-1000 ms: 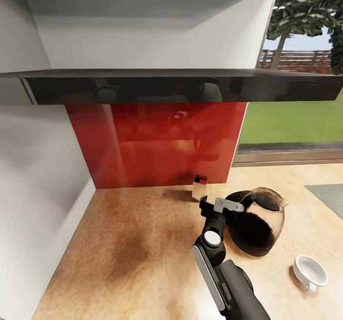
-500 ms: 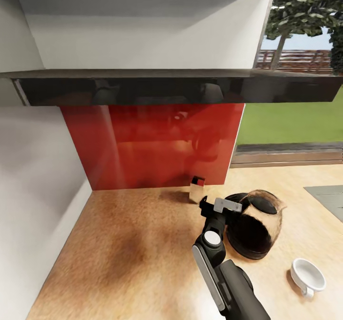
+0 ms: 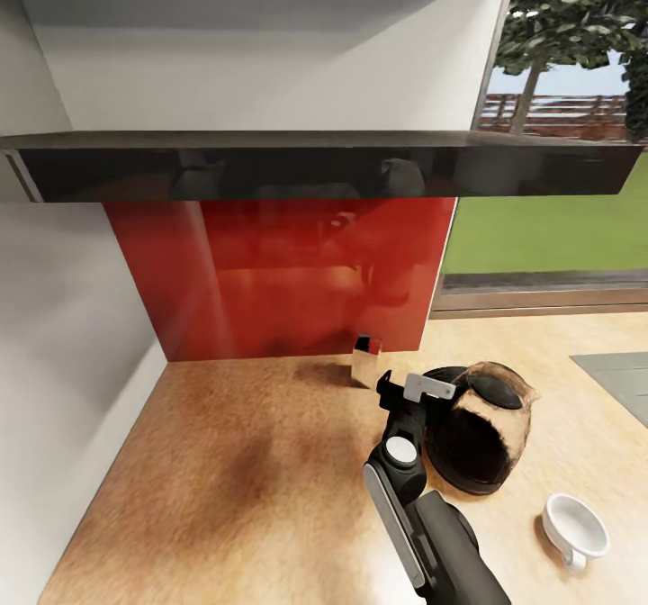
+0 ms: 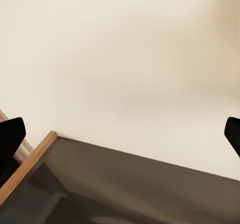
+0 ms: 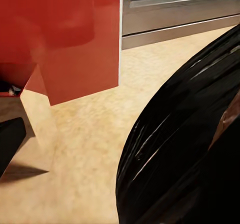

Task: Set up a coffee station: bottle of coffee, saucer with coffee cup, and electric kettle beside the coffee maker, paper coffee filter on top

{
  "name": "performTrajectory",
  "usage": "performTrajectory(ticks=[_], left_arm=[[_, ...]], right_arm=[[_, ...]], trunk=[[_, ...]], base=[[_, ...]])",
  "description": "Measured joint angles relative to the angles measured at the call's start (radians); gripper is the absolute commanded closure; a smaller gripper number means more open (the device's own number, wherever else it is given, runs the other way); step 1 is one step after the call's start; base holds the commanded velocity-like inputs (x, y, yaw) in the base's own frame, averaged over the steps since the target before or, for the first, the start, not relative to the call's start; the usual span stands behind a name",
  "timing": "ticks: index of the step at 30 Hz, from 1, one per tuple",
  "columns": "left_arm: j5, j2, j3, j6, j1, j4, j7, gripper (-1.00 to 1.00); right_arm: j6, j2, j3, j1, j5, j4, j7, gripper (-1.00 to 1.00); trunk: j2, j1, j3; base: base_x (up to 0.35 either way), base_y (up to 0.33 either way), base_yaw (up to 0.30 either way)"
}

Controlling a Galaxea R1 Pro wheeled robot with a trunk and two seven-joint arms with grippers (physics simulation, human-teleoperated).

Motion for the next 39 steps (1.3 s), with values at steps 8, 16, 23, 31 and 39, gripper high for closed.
performTrajectory(ticks=[8,16,23,31,39], left_arm=[[0.000,0.000,0.000,0.000,0.000,0.000,0.000,-1.00],[0.000,0.000,0.001,0.000,0.000,0.000,-0.001,-1.00],[0.000,0.000,0.001,0.000,0.000,0.000,-0.002,-1.00],[0.000,0.000,0.001,0.000,0.000,0.000,-0.003,-1.00],[-0.002,0.000,0.001,-0.016,0.000,0.000,-0.007,-1.00]], right_arm=[[0.004,0.000,0.001,0.000,0.003,0.001,-0.002,1.00],[0.003,0.000,0.000,0.000,0.003,0.000,-0.002,1.00],[0.003,0.000,0.000,0.000,0.003,0.000,-0.002,1.00],[0.003,0.000,-0.002,0.000,-0.002,-0.003,-0.001,1.00],[0.007,0.000,-0.005,0.000,0.000,-0.032,0.001,1.00]], trunk=[[0.000,0.000,0.000],[0.000,0.000,0.000],[0.000,0.000,0.000],[0.000,0.000,0.000],[0.000,0.000,0.000]], base=[[0.000,0.000,0.000],[0.000,0.000,0.000],[0.000,0.000,0.000],[0.000,0.000,0.000],[0.000,0.000,0.000]])
